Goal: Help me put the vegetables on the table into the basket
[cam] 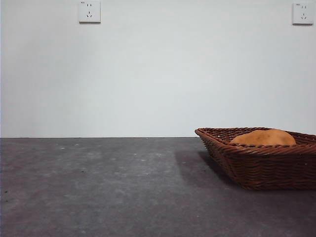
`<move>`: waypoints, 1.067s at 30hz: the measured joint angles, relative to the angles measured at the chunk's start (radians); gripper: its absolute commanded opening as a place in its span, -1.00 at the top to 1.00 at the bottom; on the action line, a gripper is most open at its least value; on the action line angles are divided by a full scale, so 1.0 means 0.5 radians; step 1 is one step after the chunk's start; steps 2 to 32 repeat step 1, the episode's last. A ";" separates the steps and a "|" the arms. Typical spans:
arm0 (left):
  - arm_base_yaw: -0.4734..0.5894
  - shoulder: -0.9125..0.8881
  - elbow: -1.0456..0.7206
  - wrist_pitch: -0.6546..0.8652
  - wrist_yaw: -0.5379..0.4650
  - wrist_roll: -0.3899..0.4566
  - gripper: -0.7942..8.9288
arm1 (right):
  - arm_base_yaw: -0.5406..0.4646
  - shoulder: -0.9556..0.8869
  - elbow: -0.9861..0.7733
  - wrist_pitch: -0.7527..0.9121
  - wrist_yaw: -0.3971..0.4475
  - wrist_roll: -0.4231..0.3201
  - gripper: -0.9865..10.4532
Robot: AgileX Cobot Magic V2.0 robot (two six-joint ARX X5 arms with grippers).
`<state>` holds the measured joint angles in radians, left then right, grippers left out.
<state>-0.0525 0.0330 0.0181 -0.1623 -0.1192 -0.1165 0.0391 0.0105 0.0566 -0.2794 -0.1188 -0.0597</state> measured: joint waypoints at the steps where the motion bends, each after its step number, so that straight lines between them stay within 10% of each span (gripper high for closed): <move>1: 0.000 0.000 0.000 0.000 0.000 0.000 0.84 | 0.000 0.000 0.000 -0.001 0.000 0.001 0.83; 32: 0.000 0.000 0.000 0.000 0.000 0.000 0.84 | 0.000 0.000 0.000 -0.001 0.000 0.001 0.83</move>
